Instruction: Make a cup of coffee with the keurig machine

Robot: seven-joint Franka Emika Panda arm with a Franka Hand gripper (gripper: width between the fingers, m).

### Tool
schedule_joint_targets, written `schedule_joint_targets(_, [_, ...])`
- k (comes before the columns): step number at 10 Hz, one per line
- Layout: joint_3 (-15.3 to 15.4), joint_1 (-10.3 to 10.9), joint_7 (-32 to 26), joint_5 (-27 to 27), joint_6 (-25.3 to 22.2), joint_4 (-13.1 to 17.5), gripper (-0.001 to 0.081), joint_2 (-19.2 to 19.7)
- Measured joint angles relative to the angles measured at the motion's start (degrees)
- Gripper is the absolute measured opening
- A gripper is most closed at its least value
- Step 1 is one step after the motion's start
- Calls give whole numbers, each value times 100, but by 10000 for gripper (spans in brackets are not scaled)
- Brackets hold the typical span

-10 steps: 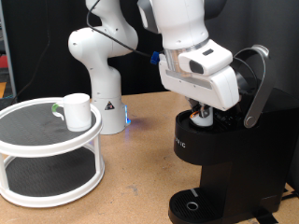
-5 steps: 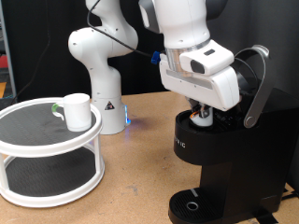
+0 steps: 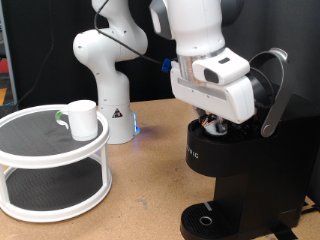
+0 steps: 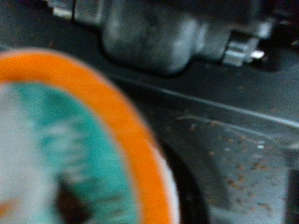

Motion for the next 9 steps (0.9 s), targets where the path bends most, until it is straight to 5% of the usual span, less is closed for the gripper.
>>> schedule_joint_targets(1, [20,0,0,0,110,-61,438,16])
schedule_joint_targets(2, [34,0,0,0,167,-86,438,23])
schedule_joint_targets(4, [69,0,-1,86,376,-100,718,54])
schedule_joint_targets(9, [16,-14,-572,769,430,-117,806,18])
